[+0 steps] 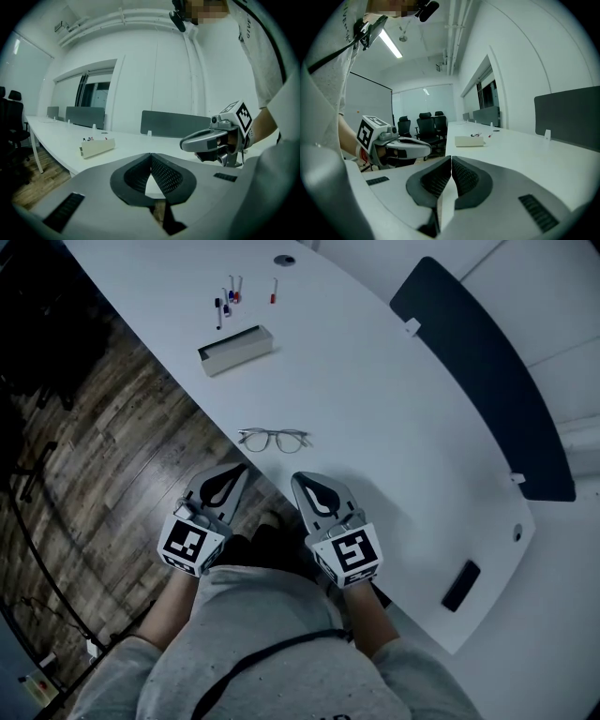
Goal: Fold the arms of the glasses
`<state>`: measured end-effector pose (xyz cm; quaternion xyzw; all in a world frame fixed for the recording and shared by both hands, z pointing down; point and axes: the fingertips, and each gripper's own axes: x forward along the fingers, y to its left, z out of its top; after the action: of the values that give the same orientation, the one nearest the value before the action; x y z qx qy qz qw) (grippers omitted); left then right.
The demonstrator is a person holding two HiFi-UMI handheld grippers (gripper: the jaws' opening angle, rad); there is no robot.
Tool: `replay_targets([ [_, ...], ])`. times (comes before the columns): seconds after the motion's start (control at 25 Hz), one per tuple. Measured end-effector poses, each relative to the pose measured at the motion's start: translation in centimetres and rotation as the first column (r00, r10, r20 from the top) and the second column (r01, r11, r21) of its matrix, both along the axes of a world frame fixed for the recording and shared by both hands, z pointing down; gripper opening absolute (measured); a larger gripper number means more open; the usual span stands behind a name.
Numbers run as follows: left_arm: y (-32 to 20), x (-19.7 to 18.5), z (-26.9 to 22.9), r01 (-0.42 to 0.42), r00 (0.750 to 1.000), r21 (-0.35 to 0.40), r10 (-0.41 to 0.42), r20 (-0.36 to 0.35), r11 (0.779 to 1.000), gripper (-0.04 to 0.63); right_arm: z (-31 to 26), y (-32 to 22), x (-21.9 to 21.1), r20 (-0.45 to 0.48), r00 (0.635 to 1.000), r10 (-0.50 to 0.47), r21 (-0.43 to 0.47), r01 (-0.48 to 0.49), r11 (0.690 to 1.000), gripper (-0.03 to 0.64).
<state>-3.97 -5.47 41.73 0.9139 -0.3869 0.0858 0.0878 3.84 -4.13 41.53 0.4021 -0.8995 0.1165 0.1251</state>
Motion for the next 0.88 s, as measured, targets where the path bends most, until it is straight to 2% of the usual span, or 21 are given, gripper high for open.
replay_targets([
  [0.24, 2.1, 0.2, -1.7, -0.040, 0.999, 0.029, 0.041, -0.022, 0.999, 0.015, -2.1, 2.1, -0.3, 0.032, 0.999, 0.041, 0.027, -0.042, 0.999, 0.020],
  [0.6, 6.3, -1.1, -2.9, -0.046, 0.997, 0.024, 0.047, -0.053, 0.999, 0.015, -3.7, 6.2, -1.5, 0.135, 0.980, 0.149, 0.012, -0.152, 0.988, 0.020],
  [0.88, 9.0, -2.1, -4.2, -0.043, 0.994, 0.028, 0.046, -0.098, 0.999, 0.015, -4.6, 9.2, -2.8, 0.149, 0.976, 0.161, 0.027, -0.167, 0.986, 0.018],
])
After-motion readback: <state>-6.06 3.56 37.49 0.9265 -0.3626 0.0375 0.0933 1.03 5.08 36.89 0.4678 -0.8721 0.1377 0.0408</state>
